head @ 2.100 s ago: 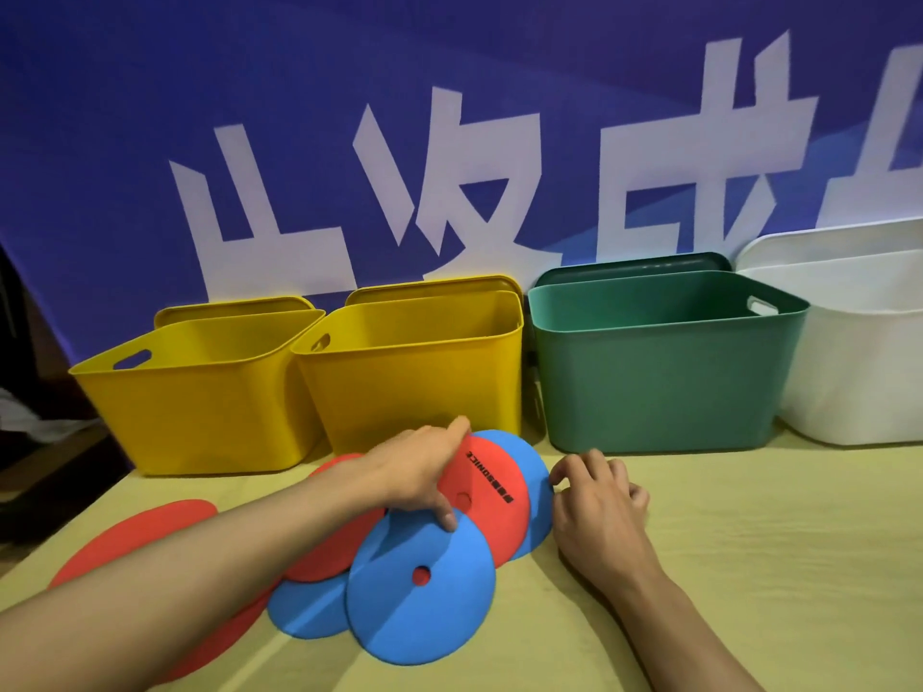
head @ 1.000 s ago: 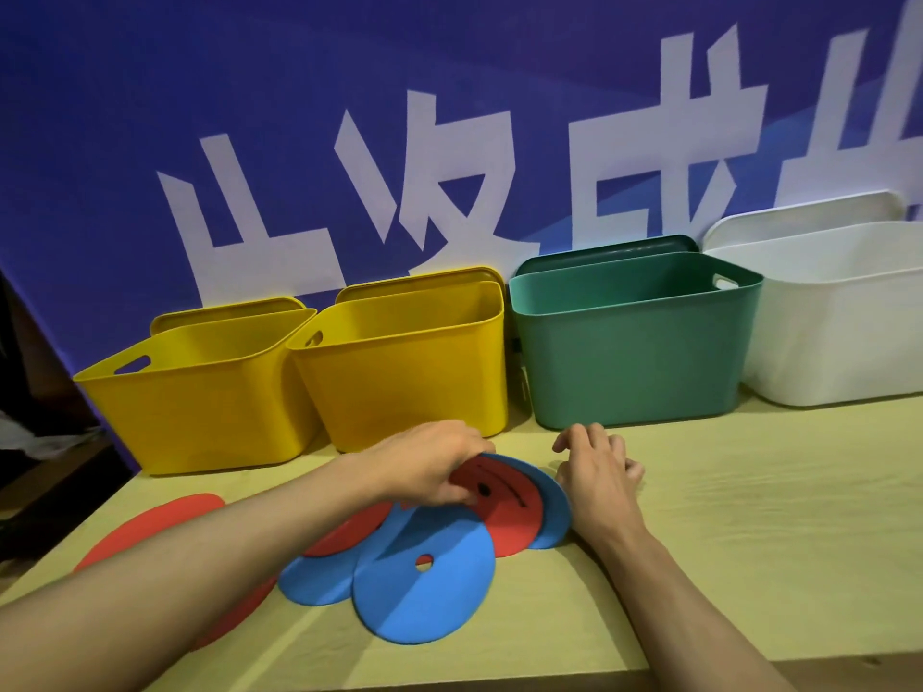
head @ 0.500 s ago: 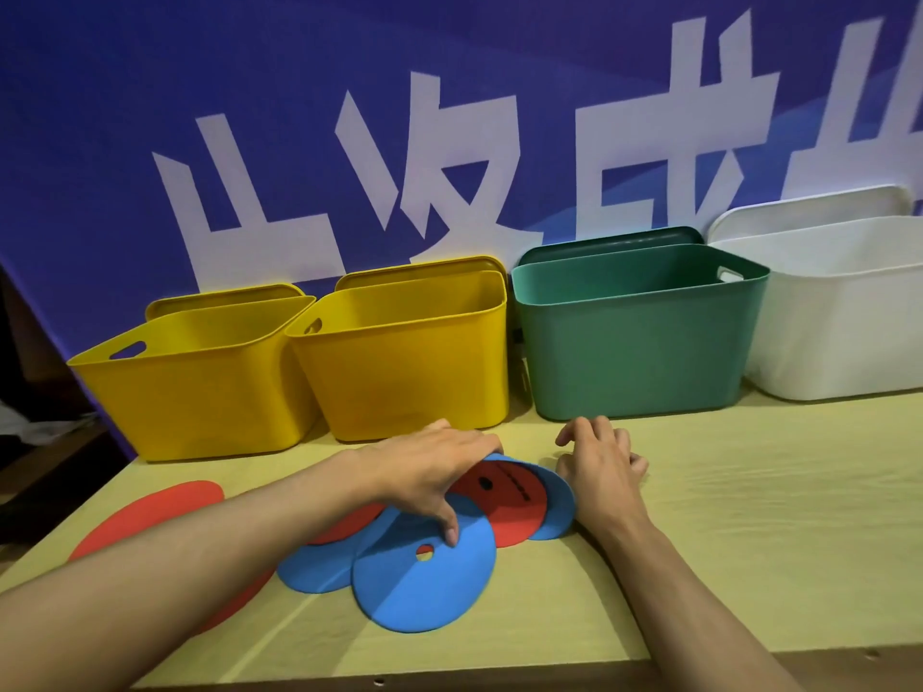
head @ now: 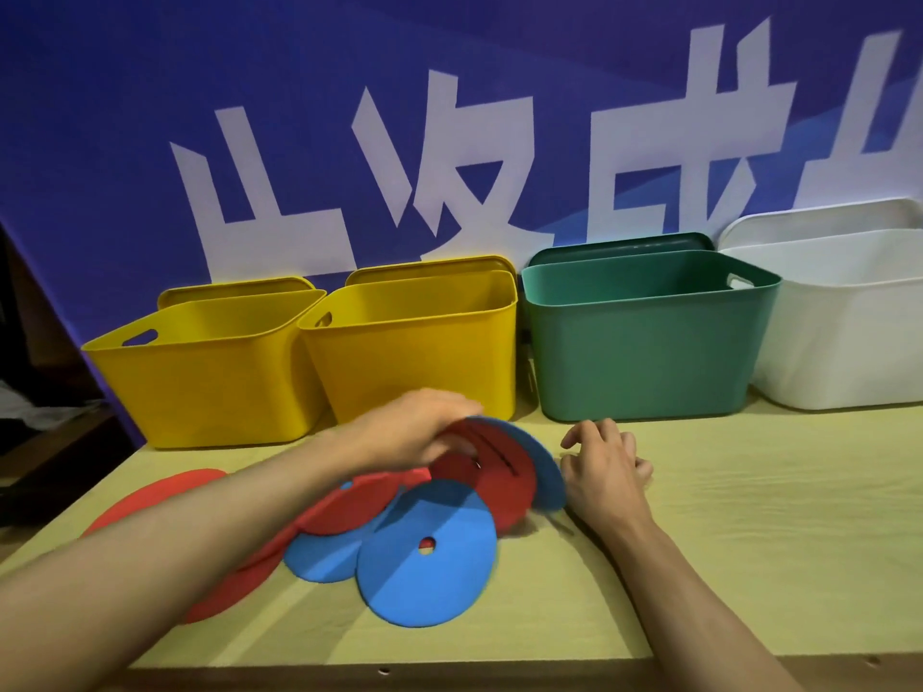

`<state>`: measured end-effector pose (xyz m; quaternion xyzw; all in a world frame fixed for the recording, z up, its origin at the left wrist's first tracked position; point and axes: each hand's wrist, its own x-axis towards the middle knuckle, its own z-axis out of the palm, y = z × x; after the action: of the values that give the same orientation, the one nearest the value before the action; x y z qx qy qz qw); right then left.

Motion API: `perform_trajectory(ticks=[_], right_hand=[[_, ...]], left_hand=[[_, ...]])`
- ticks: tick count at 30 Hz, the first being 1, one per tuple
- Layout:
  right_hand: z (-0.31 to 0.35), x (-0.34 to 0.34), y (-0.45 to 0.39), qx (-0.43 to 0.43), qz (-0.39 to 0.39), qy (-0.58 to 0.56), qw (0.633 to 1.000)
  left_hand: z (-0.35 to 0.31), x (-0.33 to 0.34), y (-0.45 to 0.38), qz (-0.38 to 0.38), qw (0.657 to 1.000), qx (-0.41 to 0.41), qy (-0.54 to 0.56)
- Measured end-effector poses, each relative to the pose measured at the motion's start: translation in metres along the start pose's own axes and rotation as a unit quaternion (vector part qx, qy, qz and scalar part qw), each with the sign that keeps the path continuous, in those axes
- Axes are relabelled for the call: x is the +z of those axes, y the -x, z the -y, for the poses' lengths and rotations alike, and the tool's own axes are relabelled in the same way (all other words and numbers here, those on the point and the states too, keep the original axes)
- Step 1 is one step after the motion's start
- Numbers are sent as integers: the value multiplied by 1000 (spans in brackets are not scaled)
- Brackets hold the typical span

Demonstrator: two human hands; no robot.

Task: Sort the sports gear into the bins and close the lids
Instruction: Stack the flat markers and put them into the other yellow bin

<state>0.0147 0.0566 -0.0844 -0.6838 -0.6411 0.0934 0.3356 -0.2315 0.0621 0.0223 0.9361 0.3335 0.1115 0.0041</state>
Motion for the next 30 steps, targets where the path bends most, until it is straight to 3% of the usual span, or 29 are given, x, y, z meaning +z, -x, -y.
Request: perform_trajectory(ticks=[6,18,20,23,25,27,28,30], right_hand=[[2,0,2,-18,4,15,1000],[30,12,26,-185,76,165,966],[31,12,25,-184,85,166,965],[31,13,22,-177,84,155,968],[29,14,21,-172,84,149,970],[27,14,19,-167,90,141,972],[26,15,18,-166,91,138,972],[24,17,16,-166,92,136,972]], left_hand=[[30,-80,16,-144,986,-88,-5],[96,-186,111,-189,946,-236,-116],[114,-216,120,-211,929,-245,-180],[145,-257,126,-247,877,-298,-284],[159,-260,124,-164,868,-365,-293],[166,-235,122,-10,877,-403,-262],[164,-216,120,55,876,-406,-254],[147,-177,116,111,879,-380,-268]])
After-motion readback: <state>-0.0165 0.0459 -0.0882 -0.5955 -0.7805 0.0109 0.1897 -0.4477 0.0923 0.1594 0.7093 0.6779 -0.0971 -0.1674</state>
